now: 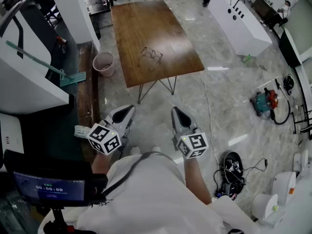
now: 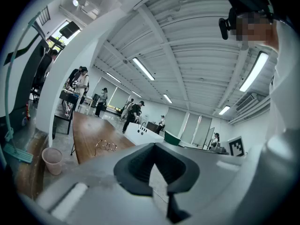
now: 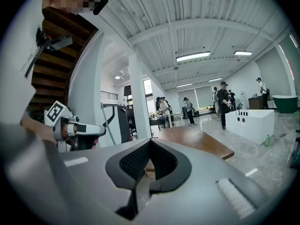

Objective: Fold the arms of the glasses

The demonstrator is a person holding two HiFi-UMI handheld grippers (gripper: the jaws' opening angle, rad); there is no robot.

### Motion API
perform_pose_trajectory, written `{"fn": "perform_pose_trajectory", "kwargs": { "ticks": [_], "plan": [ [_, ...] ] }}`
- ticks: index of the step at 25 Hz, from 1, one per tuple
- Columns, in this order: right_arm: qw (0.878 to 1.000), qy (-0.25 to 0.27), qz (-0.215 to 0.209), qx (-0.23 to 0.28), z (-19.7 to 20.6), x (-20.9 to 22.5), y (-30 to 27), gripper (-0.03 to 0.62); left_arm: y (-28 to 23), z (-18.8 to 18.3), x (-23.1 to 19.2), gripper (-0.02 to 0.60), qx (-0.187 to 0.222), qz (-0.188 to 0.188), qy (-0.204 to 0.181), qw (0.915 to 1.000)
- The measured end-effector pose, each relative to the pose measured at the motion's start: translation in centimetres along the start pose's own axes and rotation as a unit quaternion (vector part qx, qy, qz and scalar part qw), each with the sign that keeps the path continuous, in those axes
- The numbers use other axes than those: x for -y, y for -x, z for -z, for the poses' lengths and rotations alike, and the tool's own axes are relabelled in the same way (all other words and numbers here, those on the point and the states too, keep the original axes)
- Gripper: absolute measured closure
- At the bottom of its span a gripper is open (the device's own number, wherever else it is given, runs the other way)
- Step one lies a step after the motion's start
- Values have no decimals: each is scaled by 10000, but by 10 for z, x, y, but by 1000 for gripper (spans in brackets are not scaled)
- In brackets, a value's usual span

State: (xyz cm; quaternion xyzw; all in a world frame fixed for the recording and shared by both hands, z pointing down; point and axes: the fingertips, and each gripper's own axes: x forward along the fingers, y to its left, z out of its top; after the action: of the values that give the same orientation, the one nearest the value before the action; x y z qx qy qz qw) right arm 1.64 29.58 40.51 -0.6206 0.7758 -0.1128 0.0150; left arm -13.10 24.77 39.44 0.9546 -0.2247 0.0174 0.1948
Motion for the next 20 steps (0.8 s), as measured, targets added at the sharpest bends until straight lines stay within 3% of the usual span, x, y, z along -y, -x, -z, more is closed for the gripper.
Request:
{"fn": "perform_pose_trajectory", "kwargs": {
  "ticks": [11,20],
  "plan": [
    [9999,126,-53,-25,9,-12,-4,586,7,3,-4,580,85,126,-28,9999],
    [9999,-112,77,-52,17,-37,-24,585,35,4,-42,580,-20,222,119,9997]
  ]
}}
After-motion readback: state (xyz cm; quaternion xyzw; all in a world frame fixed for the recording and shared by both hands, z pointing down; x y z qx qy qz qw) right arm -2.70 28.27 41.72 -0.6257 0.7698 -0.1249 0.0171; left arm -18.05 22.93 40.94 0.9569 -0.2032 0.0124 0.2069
